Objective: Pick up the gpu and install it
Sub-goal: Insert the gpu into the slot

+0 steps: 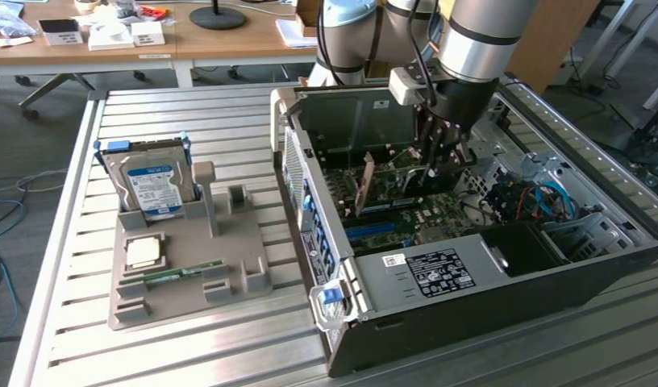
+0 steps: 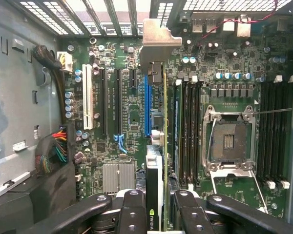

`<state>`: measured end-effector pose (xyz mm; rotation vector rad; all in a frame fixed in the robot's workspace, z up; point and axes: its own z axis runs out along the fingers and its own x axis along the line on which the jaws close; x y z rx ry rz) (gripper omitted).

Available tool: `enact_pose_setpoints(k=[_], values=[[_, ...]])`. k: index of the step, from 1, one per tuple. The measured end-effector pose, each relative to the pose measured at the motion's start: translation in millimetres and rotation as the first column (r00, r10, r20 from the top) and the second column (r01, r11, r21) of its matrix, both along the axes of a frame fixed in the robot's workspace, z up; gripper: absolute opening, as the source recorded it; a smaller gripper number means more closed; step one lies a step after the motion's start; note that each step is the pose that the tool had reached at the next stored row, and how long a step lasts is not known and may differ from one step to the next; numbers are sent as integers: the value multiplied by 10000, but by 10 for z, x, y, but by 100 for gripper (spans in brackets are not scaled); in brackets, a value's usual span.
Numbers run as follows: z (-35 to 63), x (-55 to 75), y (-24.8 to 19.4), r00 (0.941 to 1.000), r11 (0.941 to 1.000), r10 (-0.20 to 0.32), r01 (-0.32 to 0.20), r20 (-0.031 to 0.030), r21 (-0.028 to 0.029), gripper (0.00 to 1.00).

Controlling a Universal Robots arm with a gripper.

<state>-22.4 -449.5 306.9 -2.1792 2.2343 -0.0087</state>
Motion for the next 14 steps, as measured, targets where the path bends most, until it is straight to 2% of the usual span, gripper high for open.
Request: enact_pose_setpoints(k=[8,14], values=[[-6,0,0,10000,10000,0,0,-2,38,27],[-9,0,0,10000,10000,0,0,-2,42,27]])
